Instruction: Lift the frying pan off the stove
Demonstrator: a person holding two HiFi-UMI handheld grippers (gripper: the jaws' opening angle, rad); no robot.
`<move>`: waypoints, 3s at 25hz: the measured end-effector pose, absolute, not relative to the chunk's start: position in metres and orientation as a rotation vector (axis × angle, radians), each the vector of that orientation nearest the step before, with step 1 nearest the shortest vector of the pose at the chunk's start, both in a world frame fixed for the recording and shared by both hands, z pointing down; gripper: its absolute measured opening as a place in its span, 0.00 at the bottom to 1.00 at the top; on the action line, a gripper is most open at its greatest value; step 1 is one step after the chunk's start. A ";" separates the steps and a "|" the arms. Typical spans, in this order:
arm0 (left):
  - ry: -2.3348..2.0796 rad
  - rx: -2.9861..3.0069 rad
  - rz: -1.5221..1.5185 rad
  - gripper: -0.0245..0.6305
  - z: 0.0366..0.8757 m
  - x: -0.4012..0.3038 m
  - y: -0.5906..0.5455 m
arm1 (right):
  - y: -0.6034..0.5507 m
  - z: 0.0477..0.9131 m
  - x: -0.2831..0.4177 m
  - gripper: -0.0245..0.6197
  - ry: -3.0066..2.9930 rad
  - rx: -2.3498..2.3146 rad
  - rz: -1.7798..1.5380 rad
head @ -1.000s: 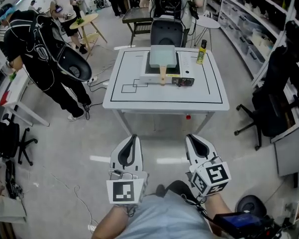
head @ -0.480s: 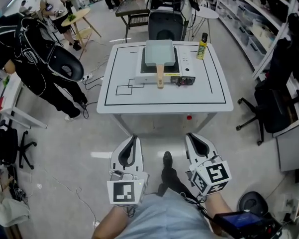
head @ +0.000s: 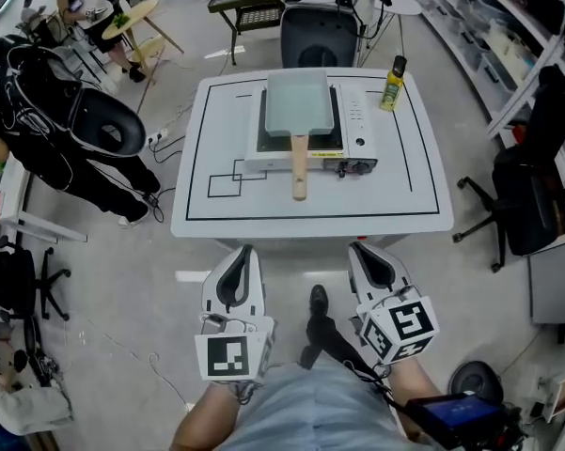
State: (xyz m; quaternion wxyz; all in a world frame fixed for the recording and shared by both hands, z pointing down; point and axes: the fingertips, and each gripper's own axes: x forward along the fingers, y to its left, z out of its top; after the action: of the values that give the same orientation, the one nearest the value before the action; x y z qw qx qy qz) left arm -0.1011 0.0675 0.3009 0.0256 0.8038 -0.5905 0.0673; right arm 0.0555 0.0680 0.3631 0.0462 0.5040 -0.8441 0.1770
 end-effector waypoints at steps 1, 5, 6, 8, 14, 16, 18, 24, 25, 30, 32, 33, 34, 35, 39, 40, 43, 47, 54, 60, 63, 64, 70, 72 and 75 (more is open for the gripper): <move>-1.825 2.491 0.202 0.07 0.301 -0.099 0.055 | 0.056 0.363 0.056 0.11 -2.581 1.533 0.545; -1.850 2.474 0.235 0.07 0.297 -0.094 0.009 | 0.007 0.362 0.062 0.11 -2.600 1.528 0.554; -1.857 2.477 0.236 0.07 0.296 -0.092 -0.002 | -0.005 0.361 0.063 0.12 -2.608 1.526 0.552; -1.874 2.481 0.235 0.07 0.290 -0.090 -0.021 | -0.026 0.356 0.064 0.12 -2.629 1.518 0.541; -1.934 2.502 0.215 0.07 0.267 -0.085 -0.059 | -0.073 0.334 0.067 0.12 -2.691 1.501 0.489; -1.952 2.513 0.186 0.07 0.260 -0.085 -0.064 | -0.084 0.327 0.068 0.12 -2.712 1.497 0.477; -1.984 2.504 0.177 0.07 0.254 -0.088 -0.068 | -0.092 0.319 0.066 0.12 -2.736 1.489 0.454; -2.033 2.500 0.134 0.07 0.247 -0.095 -0.079 | -0.113 0.310 0.060 0.12 -2.772 1.459 0.412; -2.036 2.499 0.132 0.07 0.247 -0.096 -0.081 | -0.115 0.311 0.059 0.12 -2.773 1.454 0.414; -2.050 2.457 0.164 0.07 0.253 -0.108 -0.092 | -0.127 0.321 0.047 0.12 -2.769 1.428 0.427; -2.046 2.454 0.165 0.07 0.257 -0.112 -0.099 | -0.131 0.327 0.042 0.12 -2.761 1.420 0.441; -2.044 2.456 0.168 0.07 0.259 -0.114 -0.103 | -0.134 0.330 0.040 0.12 -2.757 1.416 0.456; -2.039 2.461 0.170 0.07 0.261 -0.116 -0.107 | -0.136 0.332 0.038 0.12 -2.754 1.413 0.476; -2.030 2.468 0.171 0.07 0.264 -0.118 -0.111 | -0.139 0.336 0.037 0.12 -2.751 1.410 0.501; -1.993 2.460 0.156 0.07 0.274 -0.123 -0.130 | -0.154 0.353 0.031 0.12 -2.742 1.394 0.627; -1.982 2.458 0.157 0.07 0.279 -0.125 -0.135 | -0.157 0.358 0.029 0.12 -2.737 1.389 0.668; -1.944 2.450 0.180 0.07 0.292 -0.127 -0.148 | -0.161 0.376 0.027 0.12 -2.707 1.385 0.767; -1.890 2.423 0.240 0.07 0.314 -0.128 -0.164 | -0.164 0.399 0.028 0.12 -2.646 1.383 0.847; -1.812 2.380 0.298 0.07 0.359 -0.127 -0.189 | -0.164 0.448 0.024 0.12 -2.559 1.361 0.982; -1.758 2.371 0.357 0.07 0.376 -0.120 -0.196 | -0.166 0.447 0.031 0.12 -2.604 1.344 1.187; -1.744 2.386 0.350 0.07 0.373 -0.116 -0.199 | -0.166 0.436 0.032 0.12 -2.648 1.291 1.294; -1.741 2.390 0.344 0.07 0.372 -0.115 -0.201 | -0.166 0.432 0.029 0.12 -2.668 1.256 1.336; -1.735 2.401 0.320 0.07 0.365 -0.119 -0.216 | -0.169 0.424 0.005 0.40 -2.700 1.024 1.649; -1.731 2.396 0.329 0.07 0.366 -0.122 -0.221 | -0.172 0.427 0.003 0.40 -2.675 1.013 1.699; -1.728 2.391 0.322 0.07 0.369 -0.128 -0.231 | -0.178 0.432 -0.001 0.41 -2.643 0.998 1.752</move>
State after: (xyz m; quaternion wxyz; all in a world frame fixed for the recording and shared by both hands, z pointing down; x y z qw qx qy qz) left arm -0.1283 -0.2307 0.3692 0.0868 0.8026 -0.5802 0.1082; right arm -0.0008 -0.1779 0.4318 -0.0912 0.2989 -0.7918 0.5248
